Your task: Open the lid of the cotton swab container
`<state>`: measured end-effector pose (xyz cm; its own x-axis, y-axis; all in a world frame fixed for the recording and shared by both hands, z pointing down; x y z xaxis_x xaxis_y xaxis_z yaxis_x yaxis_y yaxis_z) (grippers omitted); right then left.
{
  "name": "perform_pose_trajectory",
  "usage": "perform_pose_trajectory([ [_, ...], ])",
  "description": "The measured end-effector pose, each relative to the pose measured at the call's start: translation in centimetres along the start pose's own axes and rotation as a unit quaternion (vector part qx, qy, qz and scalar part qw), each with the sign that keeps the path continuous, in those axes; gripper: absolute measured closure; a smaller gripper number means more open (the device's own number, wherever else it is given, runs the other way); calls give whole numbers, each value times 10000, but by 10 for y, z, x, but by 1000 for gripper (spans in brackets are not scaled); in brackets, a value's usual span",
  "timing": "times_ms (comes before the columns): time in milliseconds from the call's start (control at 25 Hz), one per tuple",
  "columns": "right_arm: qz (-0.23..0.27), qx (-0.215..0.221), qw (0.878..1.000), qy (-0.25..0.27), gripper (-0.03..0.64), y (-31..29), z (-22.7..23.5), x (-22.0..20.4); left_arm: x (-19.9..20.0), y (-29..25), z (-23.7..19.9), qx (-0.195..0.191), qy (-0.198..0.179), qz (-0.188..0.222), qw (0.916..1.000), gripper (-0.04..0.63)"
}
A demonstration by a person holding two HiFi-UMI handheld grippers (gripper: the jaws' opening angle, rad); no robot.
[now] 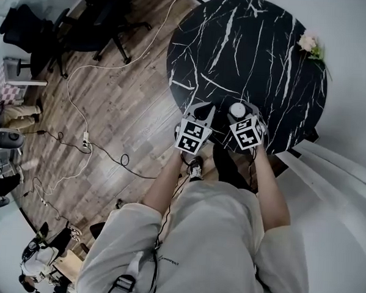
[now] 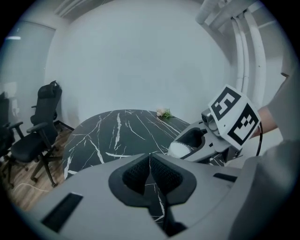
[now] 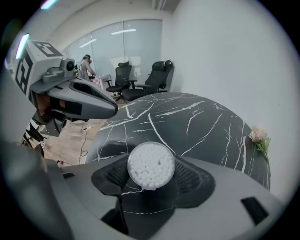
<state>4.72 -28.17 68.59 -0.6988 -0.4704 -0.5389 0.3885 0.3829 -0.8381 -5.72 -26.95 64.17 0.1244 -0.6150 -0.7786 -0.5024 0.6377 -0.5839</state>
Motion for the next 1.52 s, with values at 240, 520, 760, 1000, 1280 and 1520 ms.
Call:
perform_pose_trajectory([
  [240, 592, 478, 9945, 723, 332, 41, 3, 18, 0, -4, 20, -695, -611, -249, 9954, 571],
  [520, 1401, 1290, 9720, 1374, 332, 124, 3, 46, 3, 8, 70, -2145, -1924, -588, 9558, 391],
  [760, 1471, 1835, 9544, 1839, 332, 158, -17, 57, 25, 19, 103, -2507, -2457, -471, 9352, 344],
  [1000, 1541, 1958, 9467, 2041, 333, 169, -28, 64, 36, 33, 119, -2712, -2437, -253, 9308, 341],
  [1280, 1500, 2215, 9326, 2424, 333, 177, -46, 68, 37, 44, 129, -2847, -2569, -164, 9234, 341],
  [1520, 1626, 2330, 9272, 2439, 333, 184, -54, 76, 40, 55, 130, -2941, -2455, 33, 9237, 341],
])
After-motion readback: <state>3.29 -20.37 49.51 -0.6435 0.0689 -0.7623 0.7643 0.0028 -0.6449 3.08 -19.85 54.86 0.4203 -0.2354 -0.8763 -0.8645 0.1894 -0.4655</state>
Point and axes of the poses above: the fingertips, and each gripper's own axes: y backward along the fingers, z to its right, x out of its top, the point moved 3 cm from there along y, backward along the fingers, and after that the axes turned 6 degrees about y, right-handed, at the moved point
